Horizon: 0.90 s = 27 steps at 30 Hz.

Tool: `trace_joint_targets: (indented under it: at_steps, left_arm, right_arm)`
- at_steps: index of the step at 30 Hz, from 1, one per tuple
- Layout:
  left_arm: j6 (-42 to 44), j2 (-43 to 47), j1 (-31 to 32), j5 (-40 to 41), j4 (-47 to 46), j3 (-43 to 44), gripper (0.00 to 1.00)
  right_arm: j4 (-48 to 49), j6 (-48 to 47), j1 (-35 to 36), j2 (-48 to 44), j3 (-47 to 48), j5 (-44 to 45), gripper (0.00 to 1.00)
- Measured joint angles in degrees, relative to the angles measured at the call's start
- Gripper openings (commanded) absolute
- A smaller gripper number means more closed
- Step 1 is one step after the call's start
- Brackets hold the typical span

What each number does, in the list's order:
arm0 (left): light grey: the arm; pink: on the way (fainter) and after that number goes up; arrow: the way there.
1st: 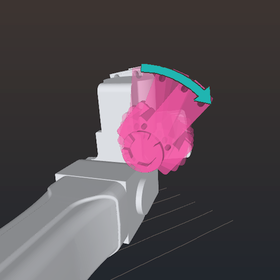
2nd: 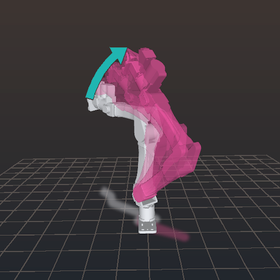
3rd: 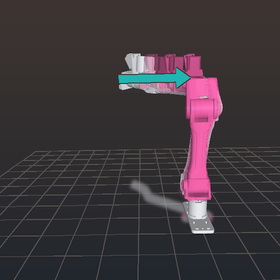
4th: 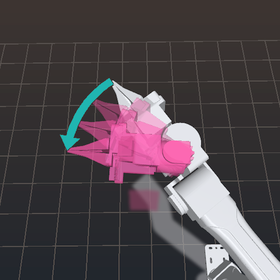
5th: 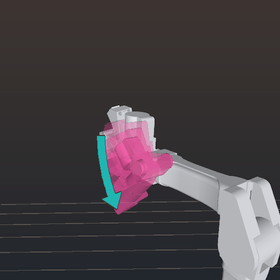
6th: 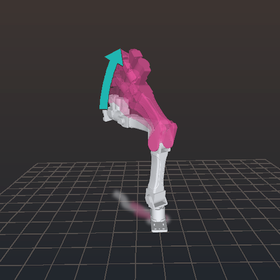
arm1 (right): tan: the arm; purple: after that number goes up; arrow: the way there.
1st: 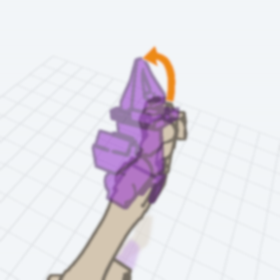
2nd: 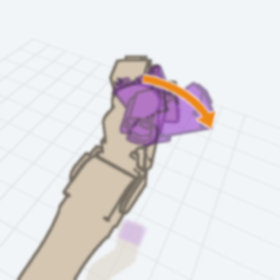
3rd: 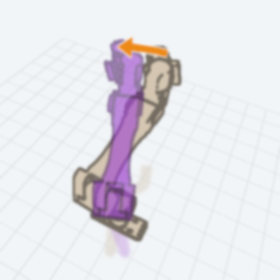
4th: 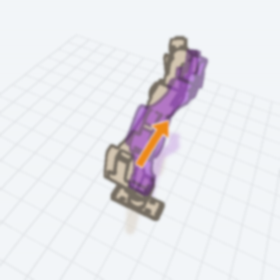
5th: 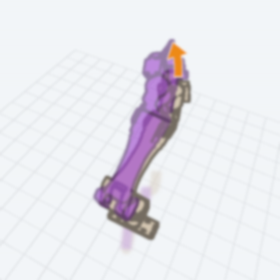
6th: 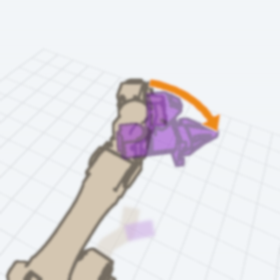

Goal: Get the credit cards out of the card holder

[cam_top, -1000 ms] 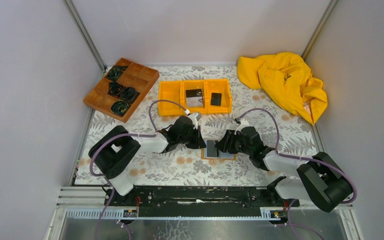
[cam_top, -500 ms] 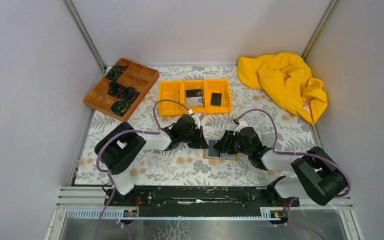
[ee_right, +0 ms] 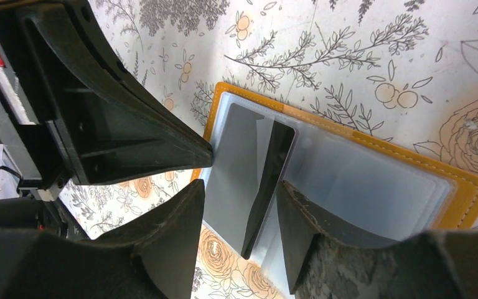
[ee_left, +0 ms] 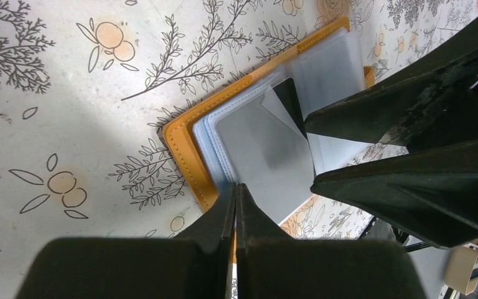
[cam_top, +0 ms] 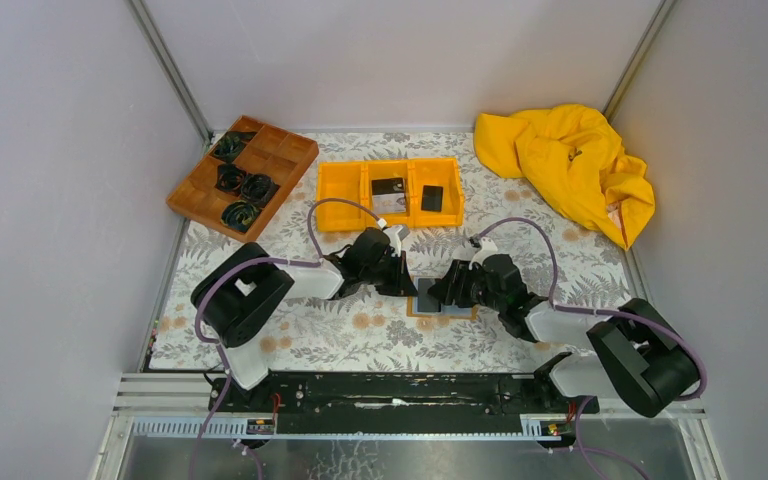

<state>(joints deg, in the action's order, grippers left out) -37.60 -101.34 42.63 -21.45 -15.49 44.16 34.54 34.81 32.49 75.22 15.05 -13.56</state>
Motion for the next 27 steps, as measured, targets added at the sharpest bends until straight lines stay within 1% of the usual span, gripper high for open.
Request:
trace_joint_targets:
  at_steps: [6,11,20,24,27]
  left_arm:
    - [-0.02,-0.28,0.00,-0.07,0.00,0.24,0.00]
    - [0.00,-0.68,0.00,-0.22,-0.02,0.70,0.00]
    - [-0.02,-0.87,0.02,-0.44,-0.02,0.90,0.00]
    - [-0.02,-0.87,0.00,-0.46,0.00,0.90,0.00]
    - [0.00,-0.87,-0.07,-0.48,0.07,0.90,0.00]
  right_arm:
    - [-1.27,-0.31,0.02,-2.43,-0.04,0.72,0.54]
    - [-2.86,-0.70,0.02,-1.70,-0.04,1.03,0.54]
    - [-2.99,-1.07,0.02,-0.79,0.11,1.03,0.54]
    - [-1.92,-1.07,0.00,0.44,0.35,0.13,0.55]
    - [0.79,-0.81,-0.35,2.16,0.35,-1.73,0.55]
